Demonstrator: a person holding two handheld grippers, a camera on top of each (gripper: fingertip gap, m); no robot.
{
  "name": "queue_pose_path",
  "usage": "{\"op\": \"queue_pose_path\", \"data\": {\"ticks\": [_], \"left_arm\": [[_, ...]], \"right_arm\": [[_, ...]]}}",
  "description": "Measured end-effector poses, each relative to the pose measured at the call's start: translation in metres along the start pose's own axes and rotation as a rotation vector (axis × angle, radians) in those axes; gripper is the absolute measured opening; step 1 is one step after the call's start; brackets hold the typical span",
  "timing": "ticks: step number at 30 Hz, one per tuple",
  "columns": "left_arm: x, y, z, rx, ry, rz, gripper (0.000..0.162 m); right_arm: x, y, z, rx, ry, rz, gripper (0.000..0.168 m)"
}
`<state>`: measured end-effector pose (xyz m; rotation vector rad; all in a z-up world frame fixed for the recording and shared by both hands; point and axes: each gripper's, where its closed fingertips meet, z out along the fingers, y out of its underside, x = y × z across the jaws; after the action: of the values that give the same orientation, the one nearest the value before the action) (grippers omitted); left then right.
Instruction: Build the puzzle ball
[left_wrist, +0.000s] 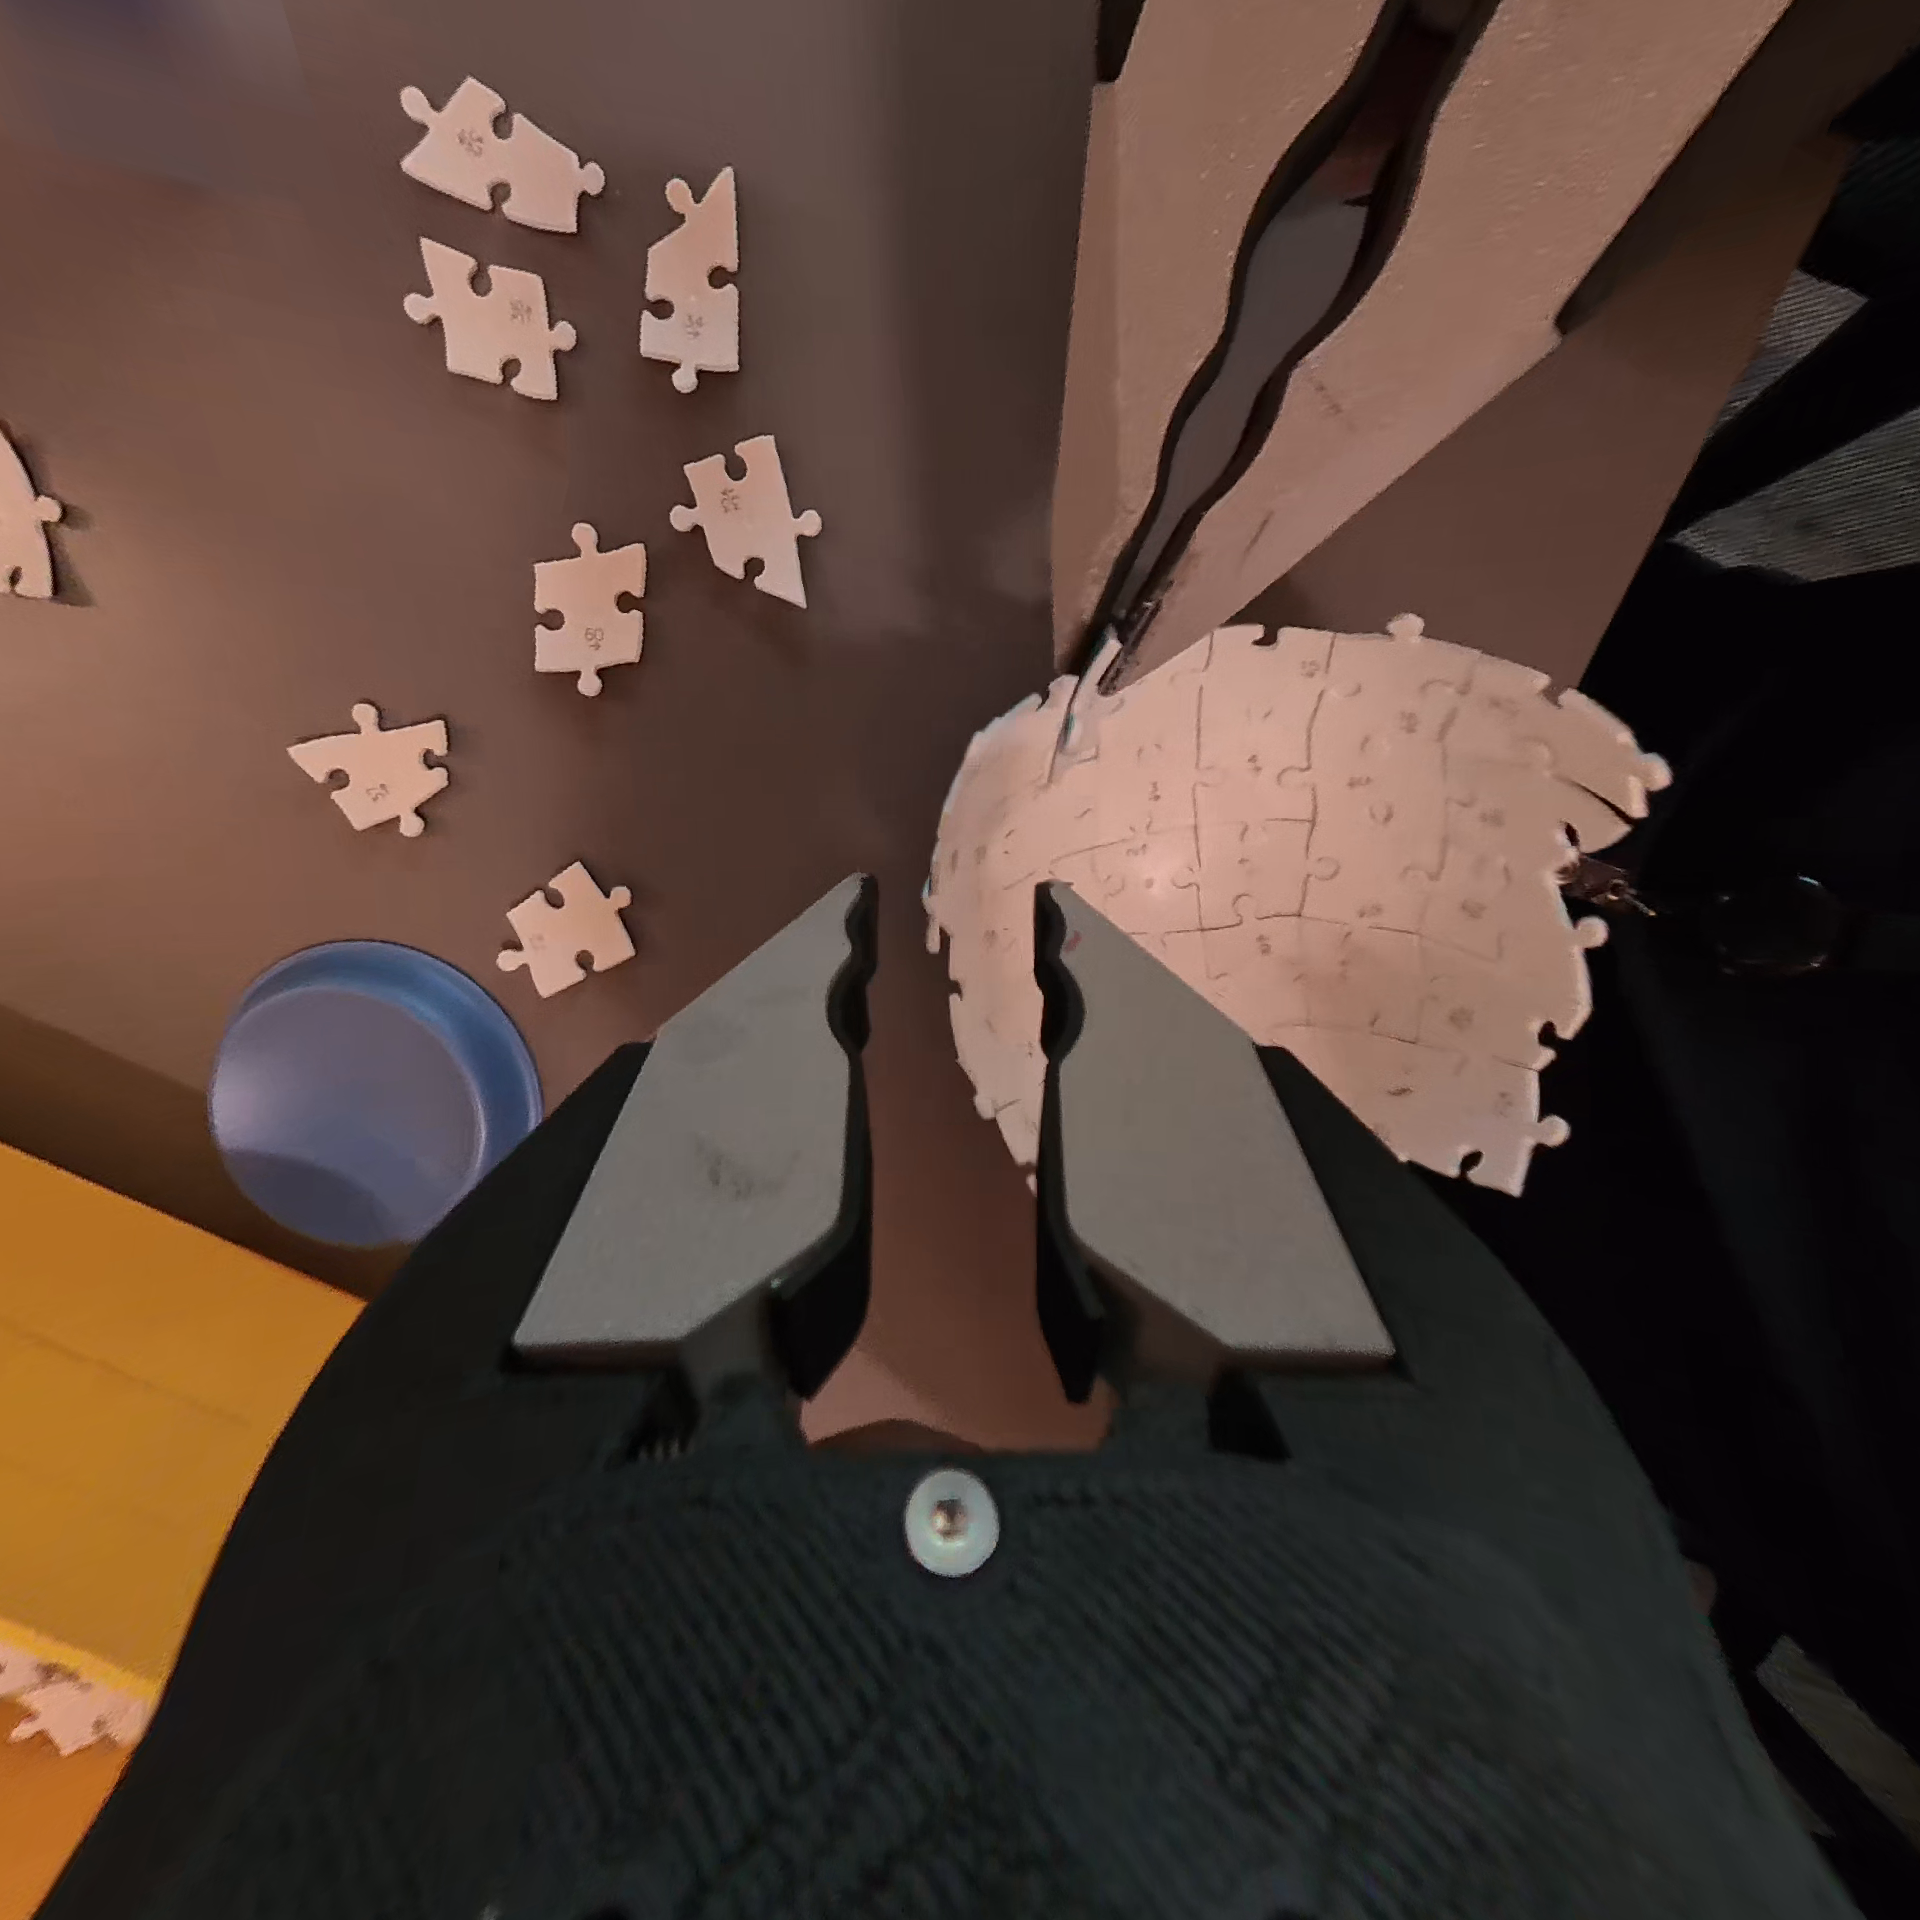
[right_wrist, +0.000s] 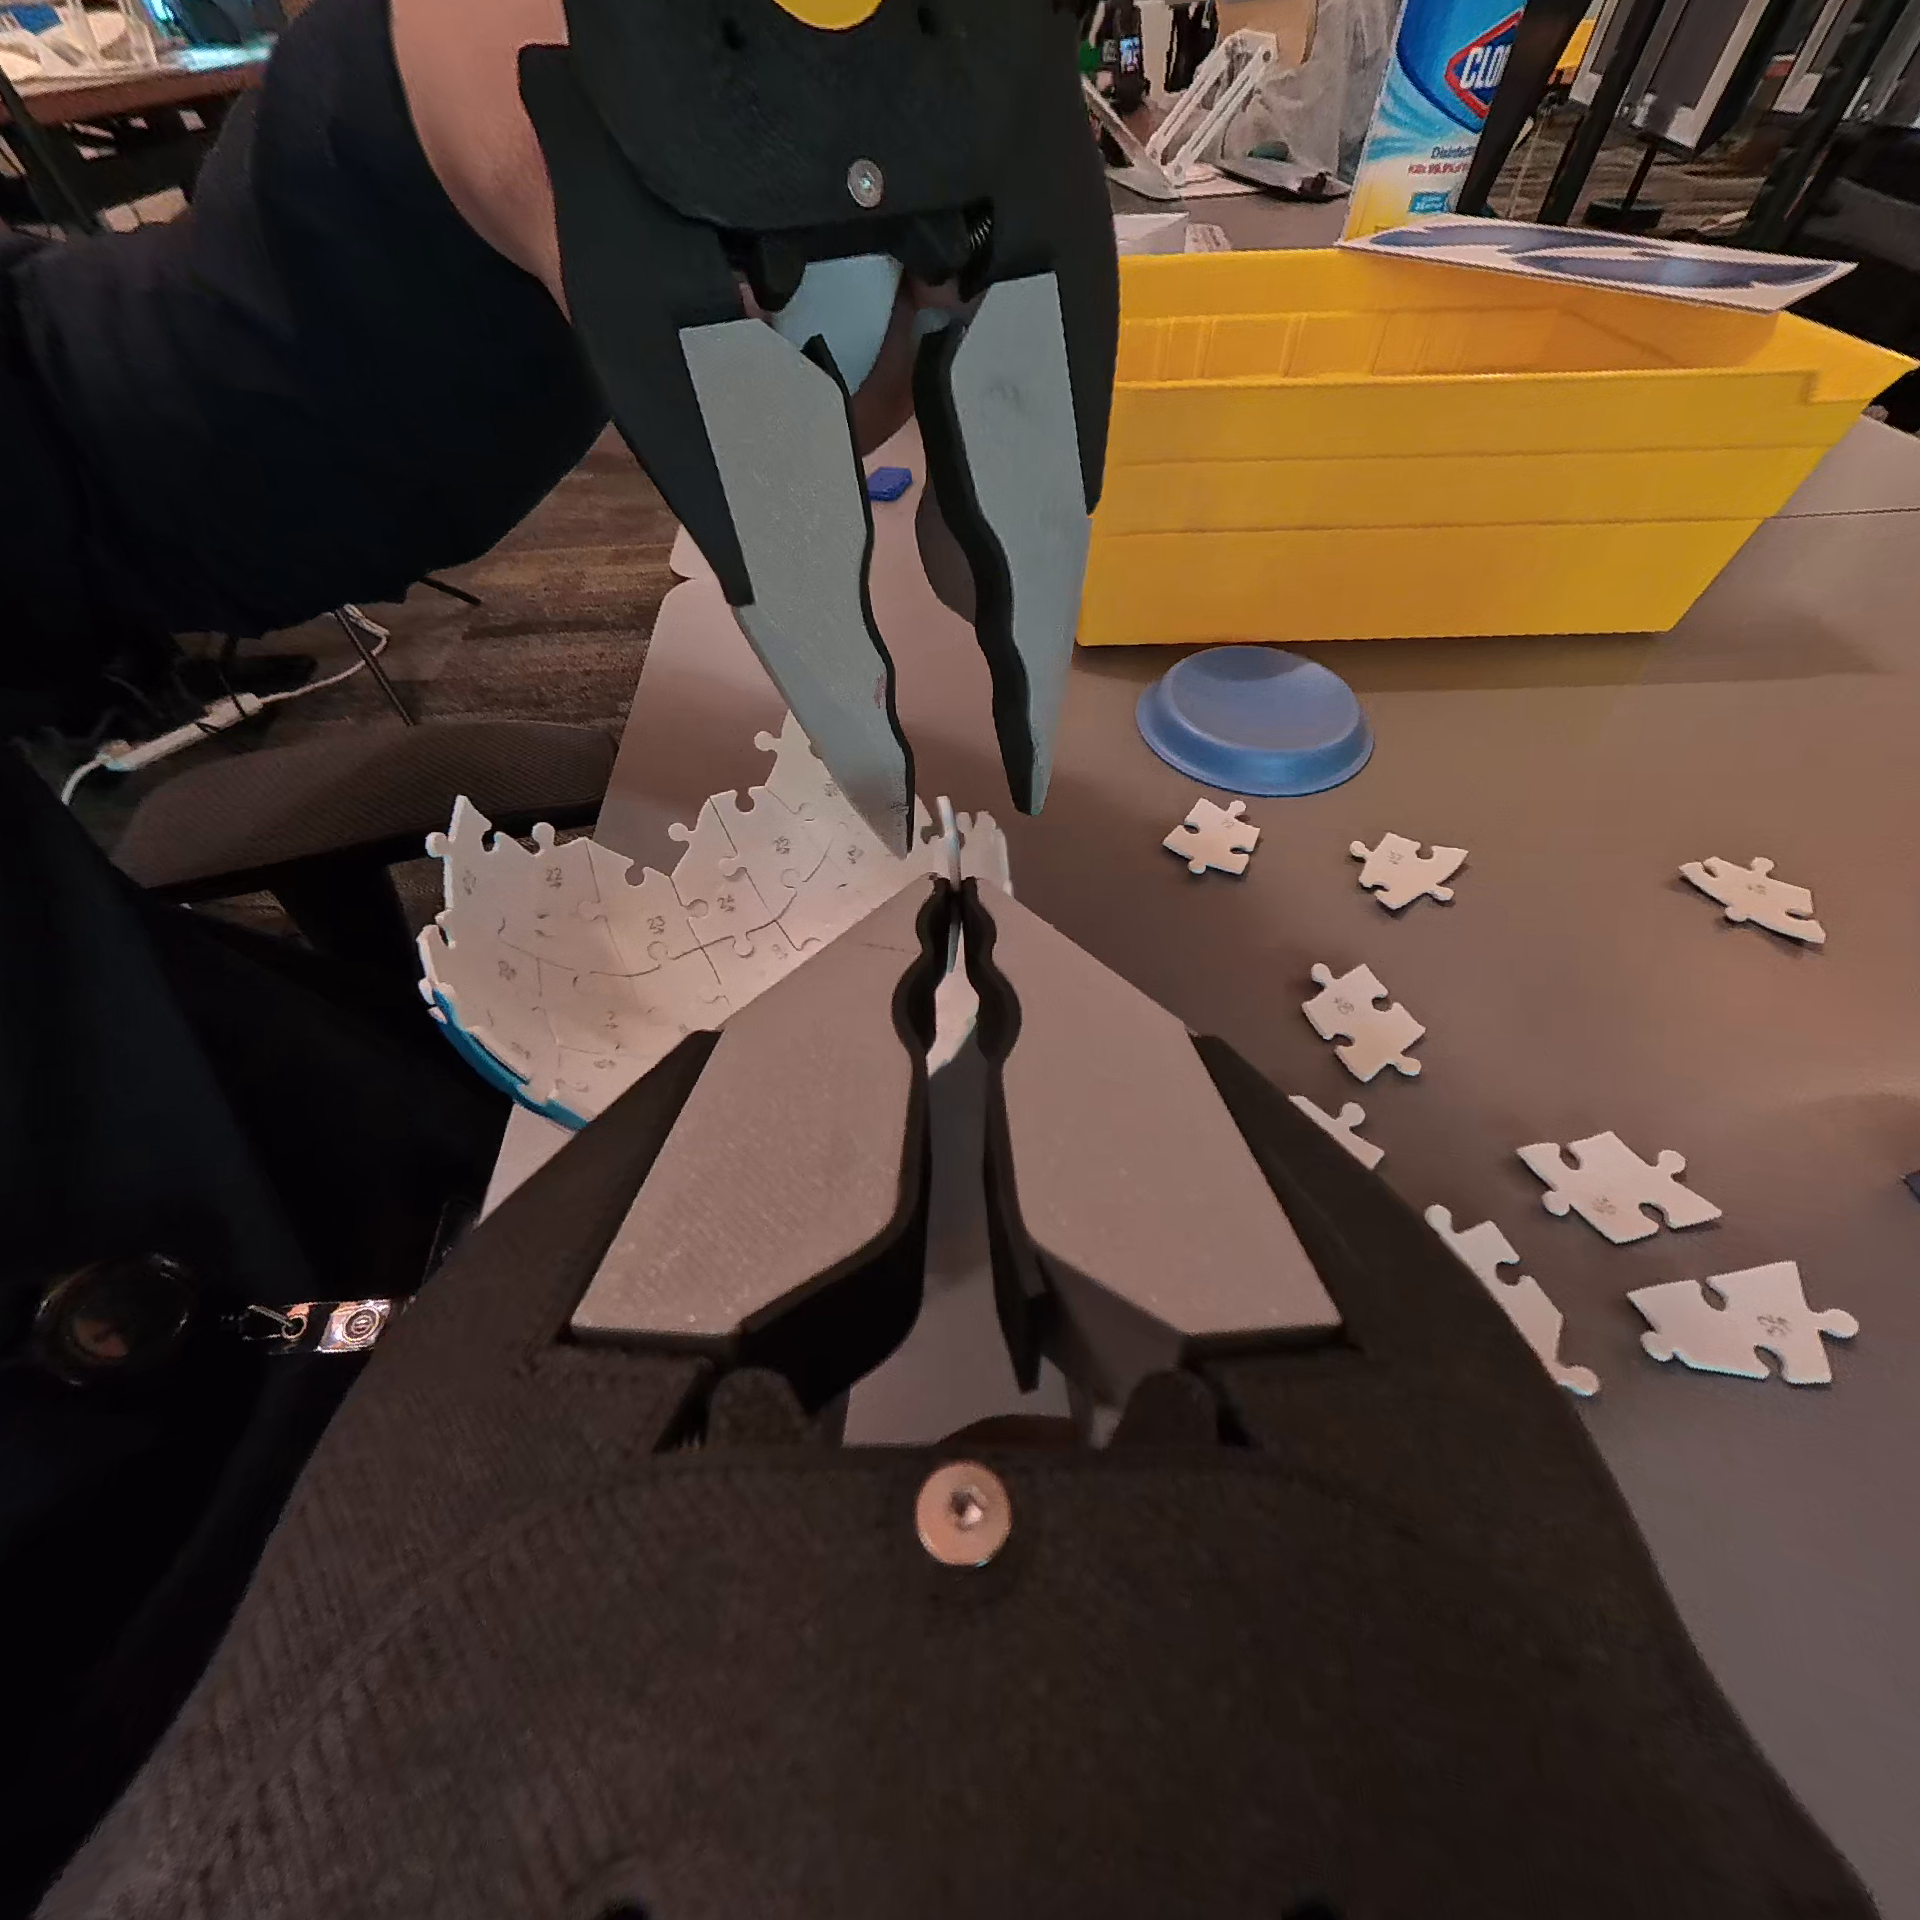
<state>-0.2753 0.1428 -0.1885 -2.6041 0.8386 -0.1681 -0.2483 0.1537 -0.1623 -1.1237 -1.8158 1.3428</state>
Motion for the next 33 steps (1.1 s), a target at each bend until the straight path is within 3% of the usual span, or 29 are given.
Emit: {"op": "queue_pose_path", "data": {"ticks": [1, 10, 33], "left_arm": [[0.000, -0.001, 0.002, 0.007, 0.021, -0.006, 0.029], [-0.003, -0.006, 0.013, 0.003, 0.098, -0.002, 0.031], [0.001, -0.005, 0.019, 0.000, 0.146, 0.037, 0.006]], "right_arm": [[0.002, -0.001, -0.001, -0.001, 0.002, -0.004, 0.000], [0.010, -0.006, 0.000, -0.029, -0.024, -0.035, 0.000], [0.011, 0.002, 0.012, -0.202, -0.014, -0.206, 0.000]]}}
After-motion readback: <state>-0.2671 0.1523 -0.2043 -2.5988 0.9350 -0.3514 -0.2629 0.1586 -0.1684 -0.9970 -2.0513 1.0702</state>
